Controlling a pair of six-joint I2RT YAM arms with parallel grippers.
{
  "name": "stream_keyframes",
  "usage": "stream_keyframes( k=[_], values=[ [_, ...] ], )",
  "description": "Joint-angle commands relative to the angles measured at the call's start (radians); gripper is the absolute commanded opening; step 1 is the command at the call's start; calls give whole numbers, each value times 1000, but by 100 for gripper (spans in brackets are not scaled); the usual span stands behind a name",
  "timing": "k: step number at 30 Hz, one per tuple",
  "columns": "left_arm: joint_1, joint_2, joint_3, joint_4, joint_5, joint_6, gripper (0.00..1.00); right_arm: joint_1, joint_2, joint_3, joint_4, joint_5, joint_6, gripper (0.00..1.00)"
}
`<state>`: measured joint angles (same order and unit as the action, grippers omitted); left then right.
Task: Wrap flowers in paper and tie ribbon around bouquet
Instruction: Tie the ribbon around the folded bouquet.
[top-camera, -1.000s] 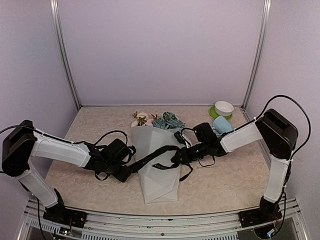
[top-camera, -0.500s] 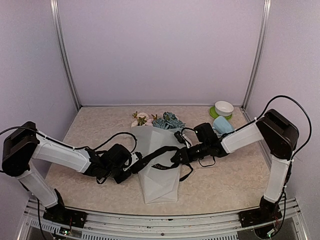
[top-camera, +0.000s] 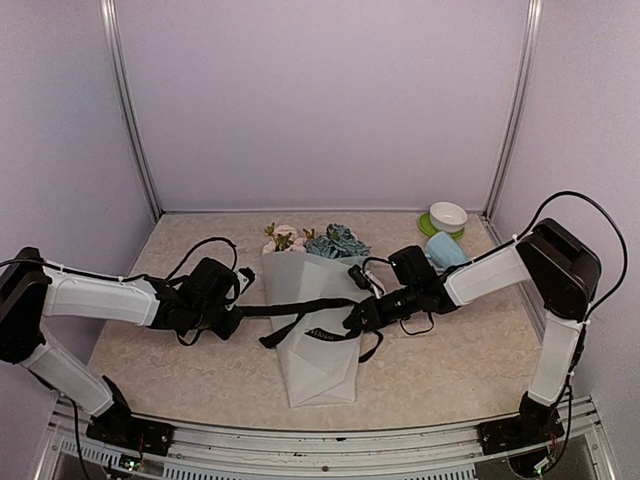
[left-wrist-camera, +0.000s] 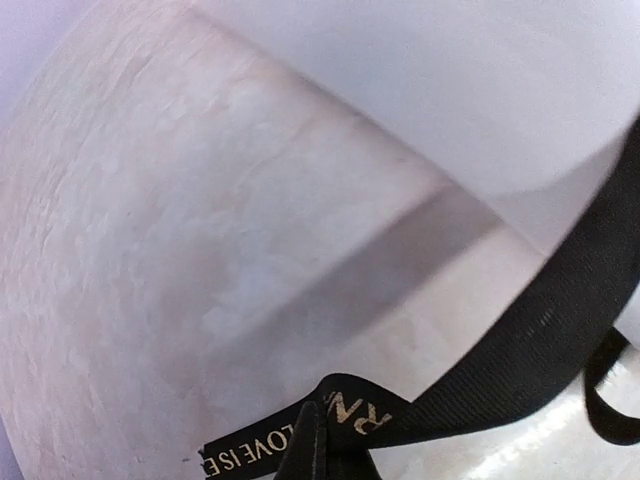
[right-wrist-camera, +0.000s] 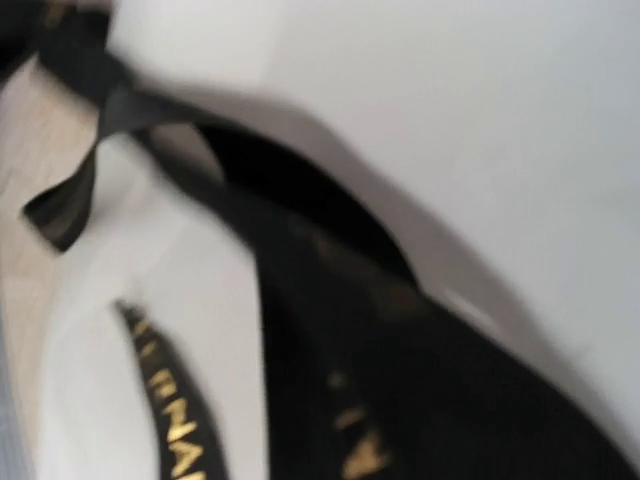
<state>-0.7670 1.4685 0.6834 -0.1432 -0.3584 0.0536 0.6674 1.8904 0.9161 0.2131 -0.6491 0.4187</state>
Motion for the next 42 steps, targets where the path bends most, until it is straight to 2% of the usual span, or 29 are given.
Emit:
stream_keyframes(
  k=[1,3,5,7,10,13,16,18,23,32,37,42],
  values=[
    [116,-27,51,-90,5,-160,0,-29,-43,25,-107,-196,-76,0],
    [128,-33,55,-110,16,-213,0,-47,-45,11,-121,-278,-74,0],
    [132,-43,48,-124,22,-271,0,-48,-71,-2,-177,-262,-111,0],
    [142,-57,34,-134,41,-355,0,-53,-112,-21,-227,-275,-158,0],
    [159,-89,0,-134,101,-509,0,-80,-180,-70,-228,-376,-169,0],
    [156,-180,-69,-83,148,-646,0,-130,-216,-96,-216,-415,-125,0],
    [154,-305,-140,-110,72,-805,0,-213,-238,-143,-112,-449,-13,0],
    [154,-387,-171,-153,29,-843,0,-276,-256,-187,-19,-464,89,0],
    [190,-477,-195,-208,-11,-829,0,-411,-298,-270,65,-433,210,0],
    [382,-488,-229,-188,86,-714,0,-808,-384,-496,160,-257,399,0],
    [490,-562,-254,-176,93,-697,0,-882,-415,-565,159,-175,426,0],
    [627,-650,-283,-159,70,-696,0,-980,-376,-571,153,-178,411,0]
  ],
)
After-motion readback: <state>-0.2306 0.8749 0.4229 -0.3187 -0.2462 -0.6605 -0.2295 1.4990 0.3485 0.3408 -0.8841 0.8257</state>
